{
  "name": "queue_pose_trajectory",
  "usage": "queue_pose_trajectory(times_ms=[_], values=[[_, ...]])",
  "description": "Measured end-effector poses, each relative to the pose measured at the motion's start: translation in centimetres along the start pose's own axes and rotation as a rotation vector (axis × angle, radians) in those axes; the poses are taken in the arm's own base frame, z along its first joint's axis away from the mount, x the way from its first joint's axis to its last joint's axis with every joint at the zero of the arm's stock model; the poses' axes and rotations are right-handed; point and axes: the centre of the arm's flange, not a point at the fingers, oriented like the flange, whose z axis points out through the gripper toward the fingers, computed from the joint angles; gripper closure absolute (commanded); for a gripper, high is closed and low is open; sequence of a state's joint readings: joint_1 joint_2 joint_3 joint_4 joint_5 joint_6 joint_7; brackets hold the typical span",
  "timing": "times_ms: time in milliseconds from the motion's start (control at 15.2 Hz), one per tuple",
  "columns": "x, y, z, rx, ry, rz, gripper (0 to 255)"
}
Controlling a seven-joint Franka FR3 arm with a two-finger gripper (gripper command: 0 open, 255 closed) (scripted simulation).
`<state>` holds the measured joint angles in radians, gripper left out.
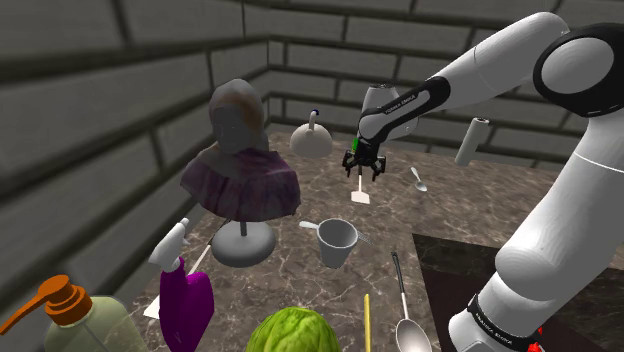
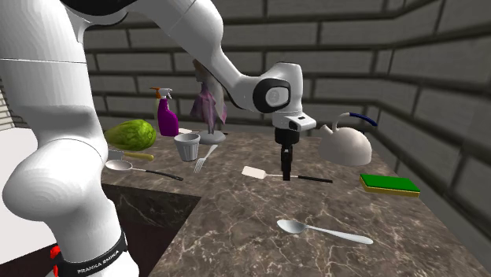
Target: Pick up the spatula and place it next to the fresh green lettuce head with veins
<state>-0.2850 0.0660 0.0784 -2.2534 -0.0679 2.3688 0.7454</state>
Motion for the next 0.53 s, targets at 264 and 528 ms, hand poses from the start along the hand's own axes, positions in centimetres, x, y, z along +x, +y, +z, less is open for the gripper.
queue_pose_trajectory(times_ms=[264,528], values=[[0.01,0.06,0.10,0.000,0.000,0.000,0],[0.01,0.06,0.10,0.000,0.000,0.000,255]])
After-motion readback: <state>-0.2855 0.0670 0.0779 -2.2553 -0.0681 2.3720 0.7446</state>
